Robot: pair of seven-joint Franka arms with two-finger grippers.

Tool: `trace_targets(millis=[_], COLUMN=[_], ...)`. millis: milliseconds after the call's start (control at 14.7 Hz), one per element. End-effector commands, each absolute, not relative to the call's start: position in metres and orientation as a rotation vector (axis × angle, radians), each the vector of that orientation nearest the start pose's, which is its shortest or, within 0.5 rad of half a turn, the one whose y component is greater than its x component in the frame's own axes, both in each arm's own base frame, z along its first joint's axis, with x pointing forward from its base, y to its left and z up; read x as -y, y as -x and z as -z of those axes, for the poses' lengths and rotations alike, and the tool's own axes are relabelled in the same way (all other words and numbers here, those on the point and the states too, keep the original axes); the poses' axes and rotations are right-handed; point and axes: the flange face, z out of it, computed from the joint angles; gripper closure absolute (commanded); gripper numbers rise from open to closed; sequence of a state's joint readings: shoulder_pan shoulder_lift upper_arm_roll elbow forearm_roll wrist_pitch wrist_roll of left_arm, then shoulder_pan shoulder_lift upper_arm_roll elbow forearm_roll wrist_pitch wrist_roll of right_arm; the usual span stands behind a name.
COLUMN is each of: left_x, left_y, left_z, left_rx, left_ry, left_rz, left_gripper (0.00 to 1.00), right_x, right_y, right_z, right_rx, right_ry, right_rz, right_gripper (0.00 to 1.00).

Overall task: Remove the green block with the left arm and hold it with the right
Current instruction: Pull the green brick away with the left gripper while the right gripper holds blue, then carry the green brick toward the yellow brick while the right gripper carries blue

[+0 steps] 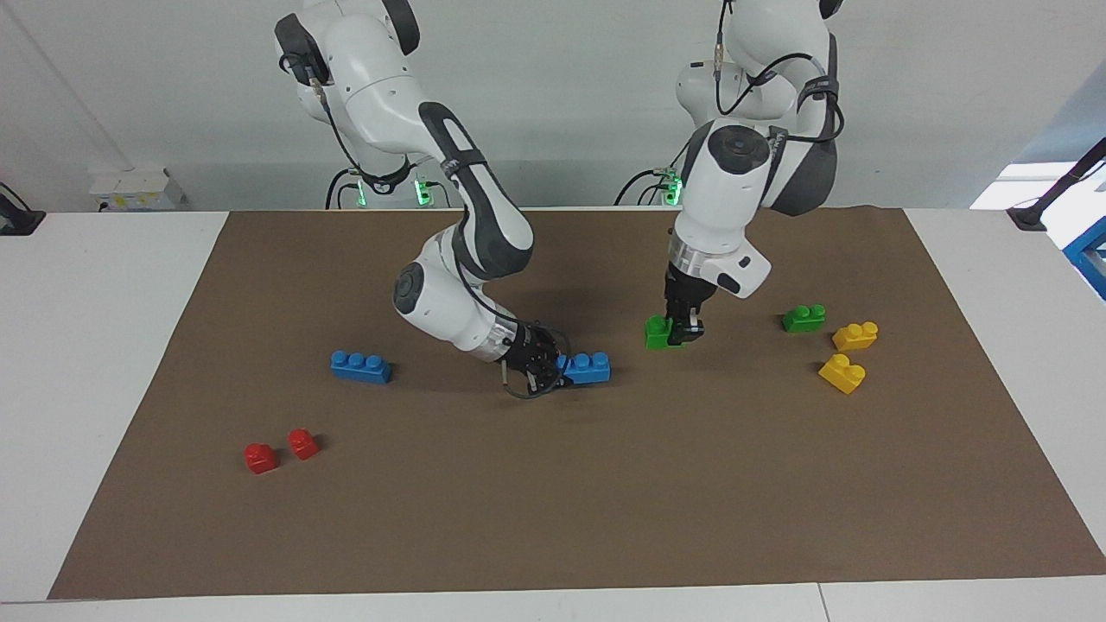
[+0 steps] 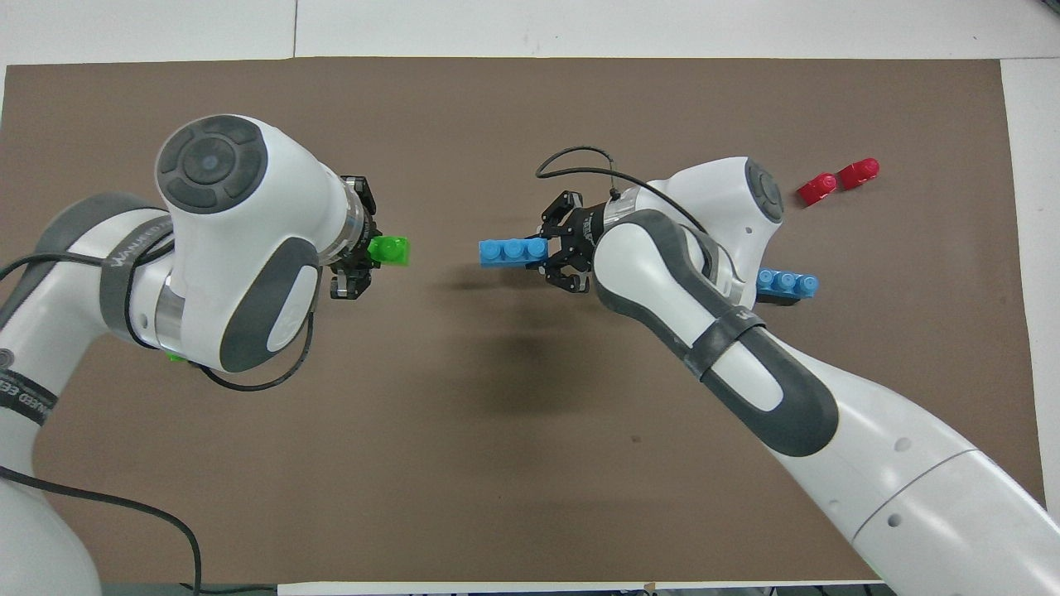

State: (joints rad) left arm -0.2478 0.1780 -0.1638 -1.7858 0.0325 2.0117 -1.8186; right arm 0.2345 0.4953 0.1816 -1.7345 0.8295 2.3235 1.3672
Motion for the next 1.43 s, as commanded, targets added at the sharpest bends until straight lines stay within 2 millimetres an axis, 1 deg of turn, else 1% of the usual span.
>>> trace_targets(millis=[0,68,136,205,273,409,477,545,614,682,750,818,886,1023,1159,1227,1295,1364], left_x=[0.183,0.163,0.142,0.120,0.102,0.075,0.067,0.064,0.053,0.043,0.037,0.031,0.026,0.025,0.027,0.031,0.032,0.032], left_y=[-0.568,-0.569,-0.568,-0.565,-0.563,-0.559,-0.558,-0.556,-0.556,-0.557,-0.557,-0.558,-0.560,-0.562,-0.562,-0.564,-0.566,-0.567], left_z=[-0.444,-0.440,-0.433,-0.424,-0.414,-0.396,-0.388,-0.380,-0.371,-0.370,-0.369,-0.362,-0.355,-0.341,-0.331,-0.320,-0.313,-0.311], left_rx=[1.784,1.728,1.672,1.596,1.540,1.521,1.490,1.431,1.380,1.333,1.261,1.163,1.109,1.103,1.099,1.100,1.102,1.099], left_ry=[2.570,2.603,2.639,2.684,2.719,2.749,2.772,2.799,2.822,2.846,2.879,2.918,2.939,2.950,2.958,2.963,2.967,2.971], left_rz=[-0.019,-0.026,-0.051,-0.069,-0.073,-0.041,-0.031,-0.043,-0.054,-0.055,-0.059,-0.077,-0.089,-0.078,-0.064,-0.059,-0.054,-0.048], left_gripper=[1.00,1.00,1.00,1.00,1.00,1.00,1.00,1.00,1.00,1.00,1.00,1.00,1.00,1.00,1.00,1.00,1.00,1.00], right_x=[-0.200,-0.179,-0.156,-0.129,-0.096,-0.044,-0.025,-0.011,0.003,0.015,0.023,0.028,0.035,0.051,0.055,0.057,0.059,0.060], right_y=[-0.641,-0.648,-0.656,-0.660,-0.664,-0.664,-0.661,-0.658,-0.655,-0.654,-0.654,-0.655,-0.654,-0.654,-0.661,-0.668,-0.672,-0.675], right_z=[-0.355,-0.368,-0.379,-0.383,-0.388,-0.386,-0.384,-0.379,-0.373,-0.366,-0.359,-0.347,-0.337,-0.315,-0.306,-0.303,-0.298,-0.296], right_rx=[-1.776,-1.765,-1.761,-1.766,-1.754,-1.705,-1.674,-1.625,-1.596,-1.594,-1.602,-1.608,-1.598,-1.569,-1.569,-1.566,-1.567,-1.566], right_ry=[1.828,1.863,1.881,1.874,1.865,1.878,1.897,1.947,1.994,2.008,2.001,2.006,2.028,2.052,2.069,2.064,2.059,2.056], right_rz=[-0.713,-0.712,-0.714,-0.728,-0.734,-0.742,-0.741,-0.747,-0.740,-0.736,-0.741,-0.754,-0.756,-0.749,-0.741,-0.734,-0.736,-0.731], right_gripper=[1.00,1.00,1.00,1.00,1.00,1.00,1.00,1.00,1.00,1.00,1.00,1.00,1.00,1.00,1.00,1.00,1.00,1.00])
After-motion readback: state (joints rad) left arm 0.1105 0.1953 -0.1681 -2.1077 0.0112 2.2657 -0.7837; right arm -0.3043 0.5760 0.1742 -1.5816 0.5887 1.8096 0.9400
